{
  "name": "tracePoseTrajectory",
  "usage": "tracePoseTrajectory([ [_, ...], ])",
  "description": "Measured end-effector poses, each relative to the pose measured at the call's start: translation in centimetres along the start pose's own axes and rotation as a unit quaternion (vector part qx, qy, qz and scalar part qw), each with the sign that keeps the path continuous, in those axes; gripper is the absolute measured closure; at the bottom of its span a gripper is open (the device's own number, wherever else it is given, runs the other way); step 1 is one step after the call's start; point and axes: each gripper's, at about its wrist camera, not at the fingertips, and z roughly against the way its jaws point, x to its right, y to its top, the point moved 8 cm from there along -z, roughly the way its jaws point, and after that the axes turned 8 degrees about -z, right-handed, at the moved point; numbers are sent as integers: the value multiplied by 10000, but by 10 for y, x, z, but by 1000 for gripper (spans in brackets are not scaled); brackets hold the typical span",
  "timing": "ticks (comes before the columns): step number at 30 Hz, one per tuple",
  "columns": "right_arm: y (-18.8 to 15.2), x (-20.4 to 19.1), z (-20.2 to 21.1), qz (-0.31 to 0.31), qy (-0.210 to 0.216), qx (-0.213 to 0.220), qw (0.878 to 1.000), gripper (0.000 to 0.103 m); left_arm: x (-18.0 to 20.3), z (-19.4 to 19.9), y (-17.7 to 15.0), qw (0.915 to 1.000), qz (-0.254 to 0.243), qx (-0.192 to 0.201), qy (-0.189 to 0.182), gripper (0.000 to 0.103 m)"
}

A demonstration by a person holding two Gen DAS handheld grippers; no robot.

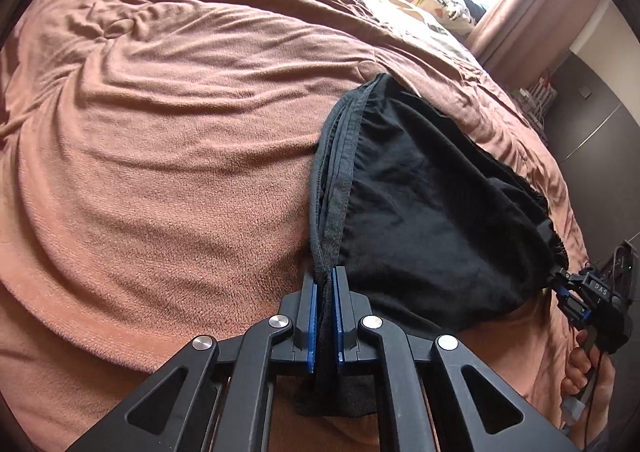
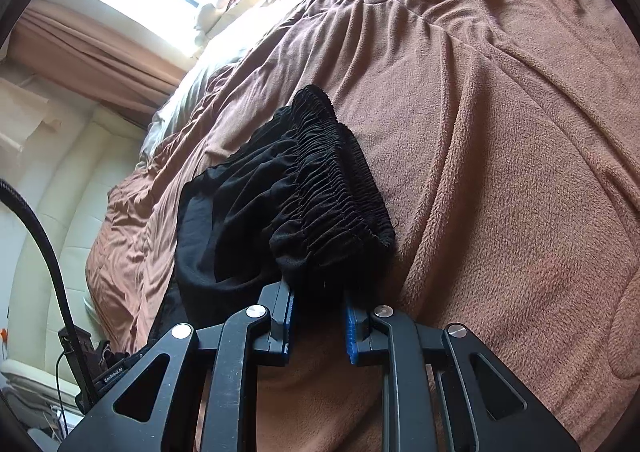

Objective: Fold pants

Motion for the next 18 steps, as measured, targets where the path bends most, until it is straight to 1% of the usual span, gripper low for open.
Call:
tracePoseTrajectory([
  [5, -4, -6, 6, 150, 60, 13, 9999, 88, -1, 25, -1, 9999, 100, 31, -10, 96],
  [8, -10, -9, 11, 191, 120, -30, 9997, 88, -2, 39, -7, 9999, 105, 49, 59, 96],
  [18, -40, -18, 21, 438, 162, -363, 9982, 88, -14, 91, -47, 9991, 354, 91, 222, 96],
])
